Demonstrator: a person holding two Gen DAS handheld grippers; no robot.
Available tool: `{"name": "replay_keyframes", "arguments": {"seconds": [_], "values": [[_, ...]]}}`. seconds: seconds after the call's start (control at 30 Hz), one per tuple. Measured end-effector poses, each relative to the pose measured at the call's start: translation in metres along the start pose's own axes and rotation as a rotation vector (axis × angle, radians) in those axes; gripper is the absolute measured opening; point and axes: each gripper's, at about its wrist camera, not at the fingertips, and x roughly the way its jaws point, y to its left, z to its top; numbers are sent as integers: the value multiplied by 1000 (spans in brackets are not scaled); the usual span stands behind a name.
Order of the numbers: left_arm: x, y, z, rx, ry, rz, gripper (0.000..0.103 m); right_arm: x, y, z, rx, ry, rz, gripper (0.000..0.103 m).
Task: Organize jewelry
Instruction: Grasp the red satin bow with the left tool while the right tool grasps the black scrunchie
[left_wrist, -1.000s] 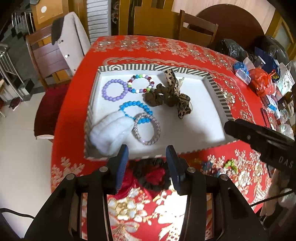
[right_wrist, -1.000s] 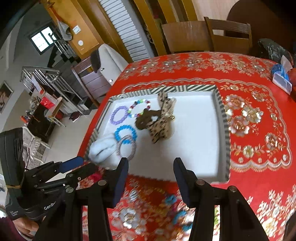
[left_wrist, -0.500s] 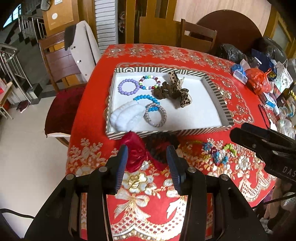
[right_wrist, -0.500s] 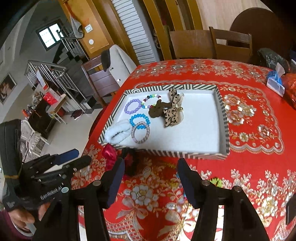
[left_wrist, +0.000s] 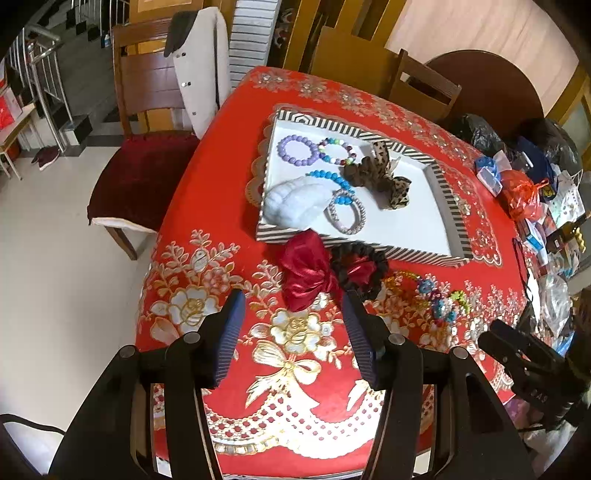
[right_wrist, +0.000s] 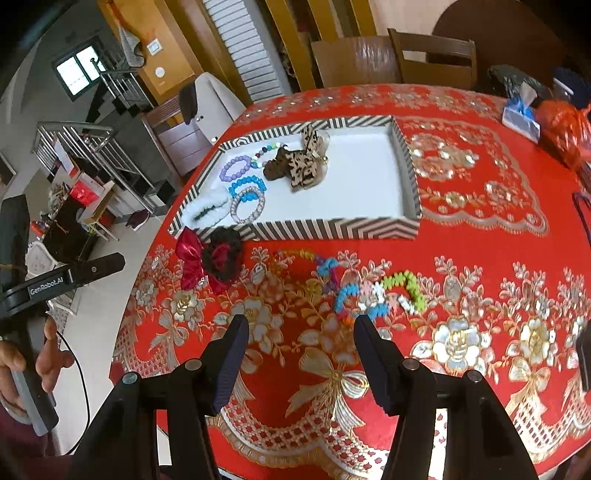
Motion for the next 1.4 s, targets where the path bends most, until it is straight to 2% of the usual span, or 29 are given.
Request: {"name": "replay_keyframes", "arguments": {"seconds": [0.27,0.43,0.63,0.77,0.83,0.87,0.97,1.1,1.33,1.4], "values": [[14,3,-5,-12,36,5,54,9,14,9,-27,-18,70,56],[23,2,-6,-19,53,7,54,41,35,29,-78,-3,130,45],[35,9,-5,-50,78,20,54,89,54,55,-126,45,173,38],[45,17,-3,-78,104,29,54,117,57,68,-128,82,206,29],[50,18,-2,-85,115,31,54,129,56,70,-124,105,217,11],[51,19,-2,-87,118,33,54,131,55,71,-119,109,220,10],[55,22,1,-97,125,29,54,115,53,72,-137,74,242,9],[59,19,6,-91,124,12,54,94,45,74,-167,48,229,8],[72,11,14,-162,164,-38,55,63,18,77,-101,13,246,8],[71,4,13,-181,173,-62,58,56,13,75,-99,12,238,8]]}}
